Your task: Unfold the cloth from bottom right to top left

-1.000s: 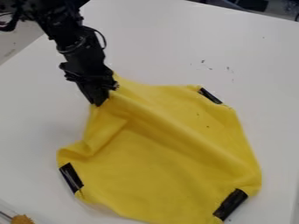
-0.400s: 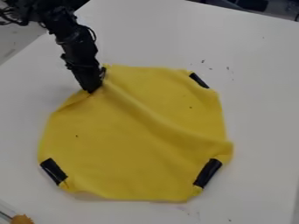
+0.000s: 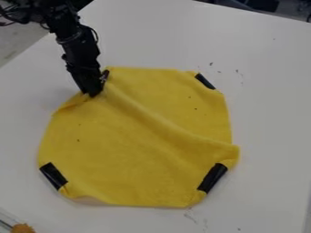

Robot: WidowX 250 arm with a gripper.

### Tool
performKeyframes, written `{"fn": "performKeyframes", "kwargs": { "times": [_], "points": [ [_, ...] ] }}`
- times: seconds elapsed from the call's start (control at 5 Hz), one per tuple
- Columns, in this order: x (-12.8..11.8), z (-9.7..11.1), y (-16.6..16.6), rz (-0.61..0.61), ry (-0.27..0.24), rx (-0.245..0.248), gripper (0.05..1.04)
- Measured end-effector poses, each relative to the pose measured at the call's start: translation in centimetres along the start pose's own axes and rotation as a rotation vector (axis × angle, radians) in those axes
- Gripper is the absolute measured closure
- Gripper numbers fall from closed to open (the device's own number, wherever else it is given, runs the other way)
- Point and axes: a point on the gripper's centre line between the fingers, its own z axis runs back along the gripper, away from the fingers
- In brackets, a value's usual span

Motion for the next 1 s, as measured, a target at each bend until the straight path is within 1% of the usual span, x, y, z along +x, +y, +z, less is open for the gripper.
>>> {"fn": "performKeyframes", "kwargs": {
  "times": [0.2,0.4,0.6,0.8,1.0],
  "points": [
    [-0.3,1.2,0.6,0.002,0.009,0.061,0.303],
    [-0.6,2.8,1.6,0.014,-0.005,0.120,0.085],
    [-0.9,3.4,2.9,0.021,-0.001,0.175,0.077],
    [-0.7,3.8,3.1,0.009,-0.009,0.185,0.083],
    [-0.4,5.1,2.9,0.008,-0.030,0.201,0.083]
  ]
}}
